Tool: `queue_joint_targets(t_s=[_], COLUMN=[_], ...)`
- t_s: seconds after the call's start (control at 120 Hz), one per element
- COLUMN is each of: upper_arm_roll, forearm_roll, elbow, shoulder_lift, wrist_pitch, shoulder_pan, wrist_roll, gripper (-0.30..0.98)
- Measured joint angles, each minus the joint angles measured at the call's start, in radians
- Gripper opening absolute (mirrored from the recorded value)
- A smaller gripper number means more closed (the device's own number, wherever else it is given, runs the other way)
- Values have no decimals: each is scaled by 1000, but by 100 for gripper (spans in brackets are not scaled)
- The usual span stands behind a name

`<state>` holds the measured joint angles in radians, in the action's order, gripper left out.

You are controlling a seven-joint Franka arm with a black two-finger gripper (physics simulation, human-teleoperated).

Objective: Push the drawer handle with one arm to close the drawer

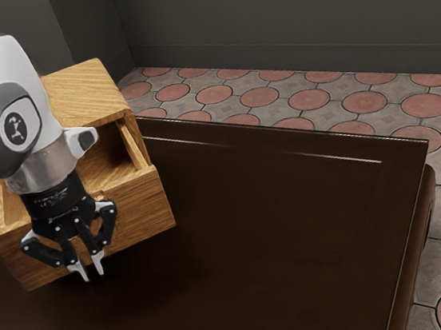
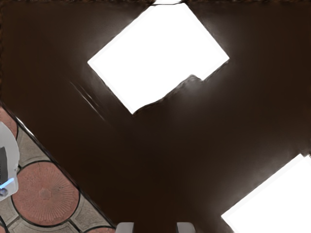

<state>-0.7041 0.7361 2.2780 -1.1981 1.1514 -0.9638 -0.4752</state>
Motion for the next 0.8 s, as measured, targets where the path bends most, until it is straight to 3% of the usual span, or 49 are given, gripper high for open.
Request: queue_joint_targets(t_s=[0.125, 0.308, 0.558, 0.8], upper_arm_roll=[36, -1, -42, -41], forearm_roll=[-64, -109, -160, -265], elbow=[0, 3, 0, -57], shoulder_lift=[59, 220, 450, 632], wrist_pitch=[39, 134, 365, 559], shoulder_pan=[-6, 4, 5, 5], wrist_roll=[-38, -82, -118, -125], gripper=[-2, -4, -5, -5])
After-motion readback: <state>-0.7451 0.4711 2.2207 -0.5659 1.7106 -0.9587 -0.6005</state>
